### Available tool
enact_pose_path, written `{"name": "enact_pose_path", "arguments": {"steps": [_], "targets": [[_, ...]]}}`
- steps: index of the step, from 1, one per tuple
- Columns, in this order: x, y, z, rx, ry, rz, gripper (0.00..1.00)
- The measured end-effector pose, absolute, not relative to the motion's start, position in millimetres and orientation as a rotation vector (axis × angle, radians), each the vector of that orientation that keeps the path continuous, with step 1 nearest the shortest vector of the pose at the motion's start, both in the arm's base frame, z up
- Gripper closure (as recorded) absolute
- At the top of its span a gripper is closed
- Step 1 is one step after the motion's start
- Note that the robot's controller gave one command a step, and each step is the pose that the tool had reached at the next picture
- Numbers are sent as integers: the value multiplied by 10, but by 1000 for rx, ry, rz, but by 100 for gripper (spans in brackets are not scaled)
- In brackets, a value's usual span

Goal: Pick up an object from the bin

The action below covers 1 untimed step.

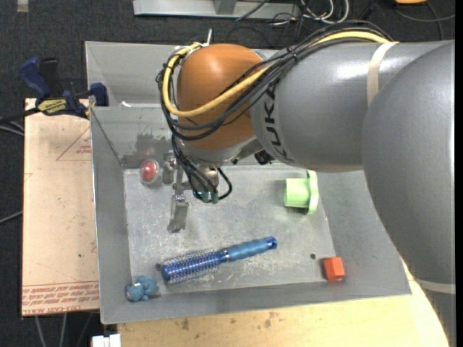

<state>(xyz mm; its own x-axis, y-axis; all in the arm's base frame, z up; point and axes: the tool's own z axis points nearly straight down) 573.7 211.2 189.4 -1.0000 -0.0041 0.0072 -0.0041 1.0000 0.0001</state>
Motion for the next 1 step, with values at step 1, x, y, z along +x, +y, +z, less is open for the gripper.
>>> {"name": "enact_pose_path", "arguments": {"steps": [1], "targets": [[5420,1476,925,867,-3018,-3,0]]}}
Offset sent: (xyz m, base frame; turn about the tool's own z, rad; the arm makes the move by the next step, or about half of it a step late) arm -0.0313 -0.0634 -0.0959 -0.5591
